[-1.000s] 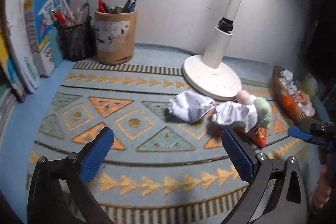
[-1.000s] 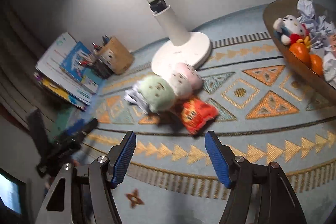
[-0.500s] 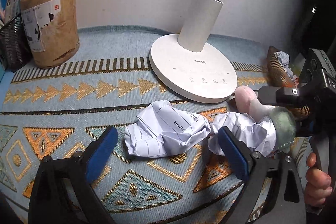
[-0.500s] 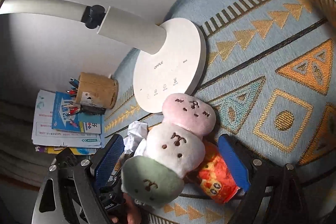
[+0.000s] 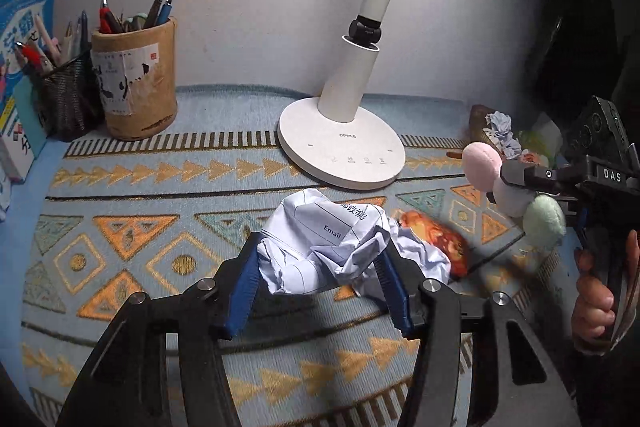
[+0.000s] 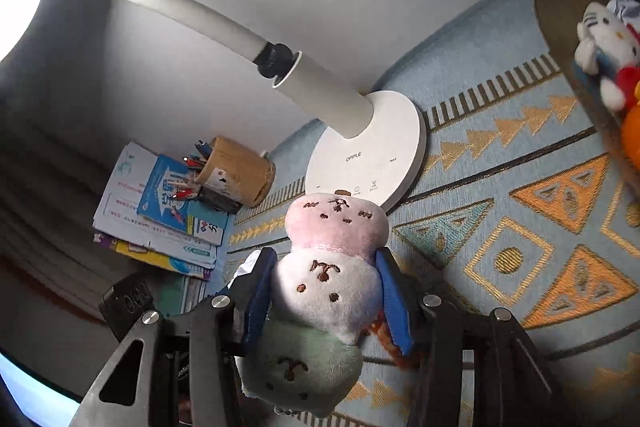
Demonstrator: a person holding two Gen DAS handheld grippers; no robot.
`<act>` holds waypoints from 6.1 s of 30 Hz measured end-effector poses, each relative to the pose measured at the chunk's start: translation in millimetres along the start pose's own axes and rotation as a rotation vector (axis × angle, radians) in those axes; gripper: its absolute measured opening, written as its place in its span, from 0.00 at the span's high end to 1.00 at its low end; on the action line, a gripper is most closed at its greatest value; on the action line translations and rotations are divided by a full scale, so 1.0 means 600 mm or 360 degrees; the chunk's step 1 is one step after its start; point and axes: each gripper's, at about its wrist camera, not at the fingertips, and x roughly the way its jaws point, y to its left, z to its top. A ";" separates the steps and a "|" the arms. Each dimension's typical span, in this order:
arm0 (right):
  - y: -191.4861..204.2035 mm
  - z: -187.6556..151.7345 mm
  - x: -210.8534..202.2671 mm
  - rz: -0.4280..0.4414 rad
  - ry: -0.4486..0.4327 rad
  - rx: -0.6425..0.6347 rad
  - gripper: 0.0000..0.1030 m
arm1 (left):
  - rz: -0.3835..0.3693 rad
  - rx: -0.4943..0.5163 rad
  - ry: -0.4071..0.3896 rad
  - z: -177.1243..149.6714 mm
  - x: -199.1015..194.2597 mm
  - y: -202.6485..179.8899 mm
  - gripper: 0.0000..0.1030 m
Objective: Organize objects
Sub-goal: 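Grasp white crumpled paper with the left gripper while the right grasps the pastel plush, then carry the paper and the plush into the bowl and open both grippers, then grasp the last paper ball with the left gripper while the right grasps the red snack bag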
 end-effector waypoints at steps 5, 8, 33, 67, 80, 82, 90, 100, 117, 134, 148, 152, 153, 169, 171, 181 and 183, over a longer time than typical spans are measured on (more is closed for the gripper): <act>0.022 -0.097 -0.063 -0.0464 0.0107 -0.0509 0.52 | 0.0002 -0.0121 -0.0054 -0.069 -0.055 -0.021 0.49; 0.029 -0.157 -0.060 -0.0727 0.0135 -0.0814 0.52 | 0.0034 -0.0183 -0.0110 -0.104 -0.056 -0.039 0.49; -0.013 -0.247 -0.058 -0.1000 -0.0089 -0.0545 0.14 | 0.0218 -0.0097 -0.0164 -0.144 -0.041 -0.077 0.48; -0.024 -0.053 -0.370 -0.0868 -0.0796 -0.0364 0.53 | -0.0185 0.0206 -0.0399 0.102 -0.014 -0.386 0.48; -0.165 0.129 -0.293 -0.0812 -0.0643 -0.0018 0.46 | -0.0251 0.0223 -0.0062 0.166 0.221 -0.464 0.20; -0.179 0.134 -0.288 -0.0819 -0.0631 0.0010 0.41 | -0.0276 0.0185 -0.0045 0.164 0.224 -0.457 0.19; -0.135 0.062 -0.373 -0.0787 -0.0850 -0.0027 0.41 | -0.0291 0.0096 -0.0149 0.139 0.102 -0.420 0.19; 0.092 -0.029 -0.453 -0.0477 -0.0996 -0.0375 0.40 | 0.0075 -0.0024 -0.0493 0.113 -0.193 -0.285 0.00; -0.043 -0.186 -0.057 -0.0647 -0.0224 -0.0353 0.38 | 0.0489 -0.0289 -0.0175 -0.142 -0.056 -0.028 0.01; 0.024 -0.137 0.036 -0.0732 0.0153 -0.0855 0.35 | 0.0032 -0.0078 0.0176 -0.046 0.063 -0.098 0.01; 0.018 -0.094 0.113 -0.0505 0.0253 -0.0943 0.35 | -0.0171 -0.0215 0.0188 -0.015 0.124 -0.057 0.05; 0.024 -0.095 0.137 -0.0585 0.0219 -0.0991 0.35 | -0.0132 -0.0171 0.0175 -0.016 0.125 -0.064 0.30; 0.025 -0.095 0.137 -0.0591 0.0213 -0.0993 0.35 | -0.0137 -0.0162 0.0169 -0.017 0.125 -0.066 0.38; -0.003 -0.134 0.034 -0.0945 -0.0096 -0.0414 0.64 | -0.0166 -0.0271 -0.0085 -0.014 0.081 -0.020 0.47; -0.013 -0.143 0.026 -0.0888 -0.0010 -0.0330 0.61 | -0.0158 -0.0252 -0.0082 -0.015 0.082 -0.024 0.47; 0.008 -0.160 0.015 -0.0868 0.0109 -0.0603 0.37 | -0.0121 -0.0182 -0.0061 -0.020 0.086 -0.039 0.47; 0.008 -0.154 0.035 -0.0893 0.0100 -0.0618 0.37 | -0.0102 -0.0162 -0.0068 -0.021 0.086 -0.043 0.47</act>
